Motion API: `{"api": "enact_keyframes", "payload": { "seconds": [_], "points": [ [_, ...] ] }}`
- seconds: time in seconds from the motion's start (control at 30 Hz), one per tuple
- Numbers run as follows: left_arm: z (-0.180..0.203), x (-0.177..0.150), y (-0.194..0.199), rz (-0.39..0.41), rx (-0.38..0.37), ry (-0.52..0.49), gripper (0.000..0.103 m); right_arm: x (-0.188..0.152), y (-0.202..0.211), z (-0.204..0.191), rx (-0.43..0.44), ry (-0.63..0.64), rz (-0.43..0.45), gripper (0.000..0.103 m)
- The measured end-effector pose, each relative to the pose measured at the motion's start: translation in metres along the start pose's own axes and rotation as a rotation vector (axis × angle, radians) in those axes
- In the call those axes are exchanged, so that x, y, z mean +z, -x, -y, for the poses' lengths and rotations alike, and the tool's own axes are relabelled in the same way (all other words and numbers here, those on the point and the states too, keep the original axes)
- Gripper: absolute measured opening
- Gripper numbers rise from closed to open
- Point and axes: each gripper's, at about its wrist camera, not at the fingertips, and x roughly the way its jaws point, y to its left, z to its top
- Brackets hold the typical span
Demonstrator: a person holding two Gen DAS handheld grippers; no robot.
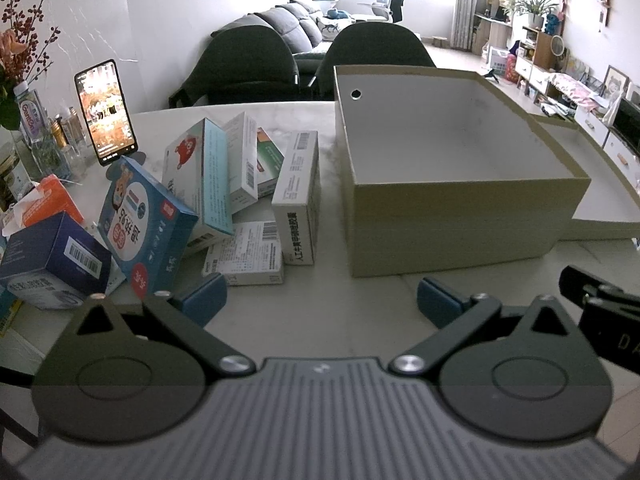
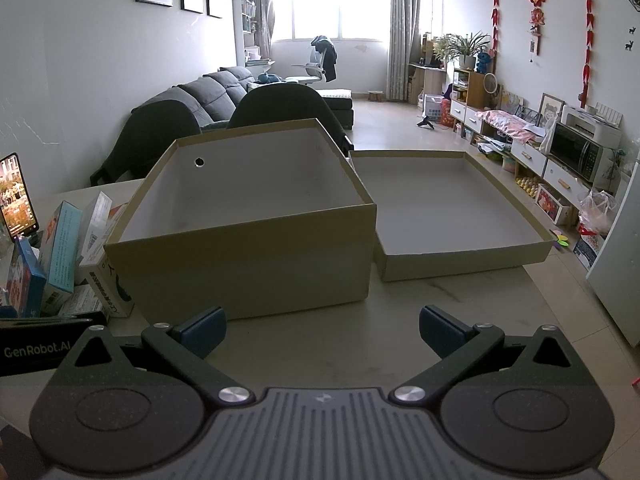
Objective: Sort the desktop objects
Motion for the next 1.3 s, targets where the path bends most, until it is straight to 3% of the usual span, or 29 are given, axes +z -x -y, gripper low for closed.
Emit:
{"api": "enact_keyframes", "payload": {
  "seconds": [1.3],
  "points": [
    [-0.0035, -0.0026, -0.0026, -0.01, 0.01, 0.008, 0.103, -0.0056, -0.0038, -0.0008, 0.005, 0.003, -0.01, 0.103]
  ]
}}
